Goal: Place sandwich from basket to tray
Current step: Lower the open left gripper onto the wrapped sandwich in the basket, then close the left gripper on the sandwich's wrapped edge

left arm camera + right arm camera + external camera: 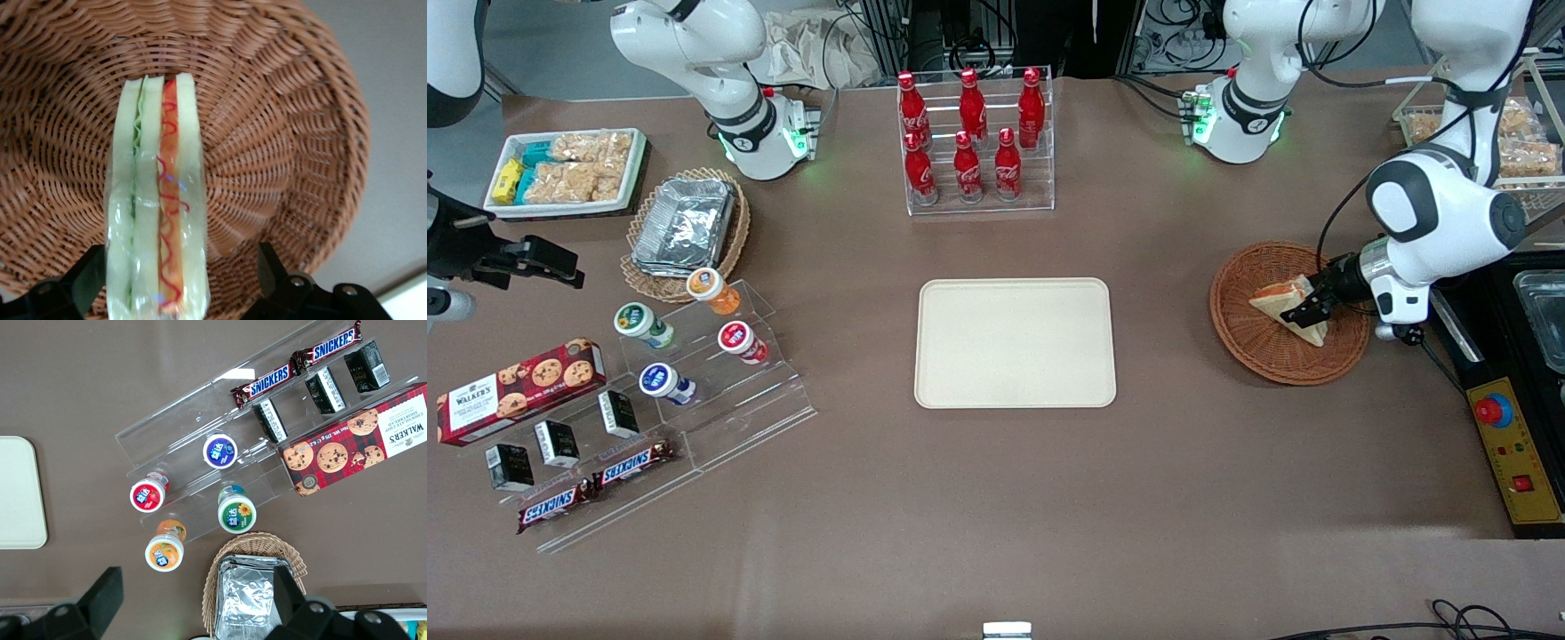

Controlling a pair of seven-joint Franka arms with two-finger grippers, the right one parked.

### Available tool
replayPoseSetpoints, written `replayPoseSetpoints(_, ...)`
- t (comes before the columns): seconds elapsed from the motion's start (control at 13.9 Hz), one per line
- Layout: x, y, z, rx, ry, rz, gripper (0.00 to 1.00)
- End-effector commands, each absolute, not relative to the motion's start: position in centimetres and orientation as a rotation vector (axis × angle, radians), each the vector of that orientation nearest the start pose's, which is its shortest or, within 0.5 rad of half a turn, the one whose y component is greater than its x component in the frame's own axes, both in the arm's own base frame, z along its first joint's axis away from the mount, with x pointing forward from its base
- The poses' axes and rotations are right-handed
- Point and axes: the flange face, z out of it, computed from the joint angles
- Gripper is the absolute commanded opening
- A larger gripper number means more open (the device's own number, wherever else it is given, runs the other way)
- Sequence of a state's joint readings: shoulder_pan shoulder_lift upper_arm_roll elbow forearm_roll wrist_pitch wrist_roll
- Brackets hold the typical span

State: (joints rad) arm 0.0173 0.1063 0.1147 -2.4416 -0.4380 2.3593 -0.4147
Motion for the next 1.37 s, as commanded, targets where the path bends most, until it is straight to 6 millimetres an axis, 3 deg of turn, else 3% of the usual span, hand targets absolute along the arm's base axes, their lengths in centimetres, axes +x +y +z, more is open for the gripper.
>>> replayPoseSetpoints(0.0, 46.4, 5.5, 22.6, -2.996, -1.541, 0.376, 1.00)
replayPoseSetpoints(0.14, 46.5, 5.0, 22.3, -2.992, -1.589, 0.376, 0.99)
replayPoseSetpoints(0.29, 46.6, 5.0, 22.0, -2.981, -1.646, 0.376, 0.90)
replayPoseSetpoints(0.43, 46.7, 5.1, 21.9, -2.971, -1.682, 0.379, 0.68)
replayPoseSetpoints(0.5, 46.7, 5.1, 22.0, -2.973, -1.682, 0.378, 0.49)
replayPoseSetpoints(0.58, 46.7, 5.0, 22.2, -2.978, -1.679, 0.373, 0.38)
replayPoseSetpoints(0.86, 46.9, 5.4, 25.0, -3.023, -1.649, 0.355, 0.36)
replayPoseSetpoints(1.08, 46.5, 6.5, 27.5, -3.044, -1.502, 0.383, 0.36)
replayPoseSetpoints(1.29, 46.1, 6.5, 31.2, -3.065, -1.293, 0.409, 0.36)
